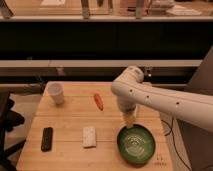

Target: Place the white sponge in the ceramic bowl

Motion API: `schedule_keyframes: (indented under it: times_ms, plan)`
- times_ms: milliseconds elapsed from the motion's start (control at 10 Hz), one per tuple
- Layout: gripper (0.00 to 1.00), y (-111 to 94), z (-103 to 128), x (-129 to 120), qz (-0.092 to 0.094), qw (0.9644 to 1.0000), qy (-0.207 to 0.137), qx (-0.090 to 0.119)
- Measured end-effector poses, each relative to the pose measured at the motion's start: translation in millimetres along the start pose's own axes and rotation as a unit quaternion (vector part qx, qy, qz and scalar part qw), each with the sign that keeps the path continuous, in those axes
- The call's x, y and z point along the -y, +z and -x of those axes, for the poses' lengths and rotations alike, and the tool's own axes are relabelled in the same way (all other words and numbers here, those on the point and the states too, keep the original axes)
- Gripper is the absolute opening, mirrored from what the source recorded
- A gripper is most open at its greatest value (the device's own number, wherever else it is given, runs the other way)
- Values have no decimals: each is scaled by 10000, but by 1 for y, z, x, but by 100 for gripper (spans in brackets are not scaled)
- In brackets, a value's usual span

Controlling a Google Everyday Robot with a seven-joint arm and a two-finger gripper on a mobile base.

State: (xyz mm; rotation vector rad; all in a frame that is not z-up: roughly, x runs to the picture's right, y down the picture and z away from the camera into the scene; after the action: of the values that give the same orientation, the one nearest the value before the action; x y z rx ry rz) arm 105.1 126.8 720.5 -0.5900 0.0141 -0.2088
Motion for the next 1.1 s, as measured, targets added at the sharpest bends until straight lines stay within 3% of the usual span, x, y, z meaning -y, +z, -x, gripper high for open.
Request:
schedule_keyframes:
  times_ms: [200, 500, 1100]
  plan:
    - [80, 3, 23, 5, -5, 9997, -232, 28]
    - [80, 18, 26, 3, 15, 9988, -482, 44]
    - [80, 38, 64, -4, 97, 9929, -1185, -17]
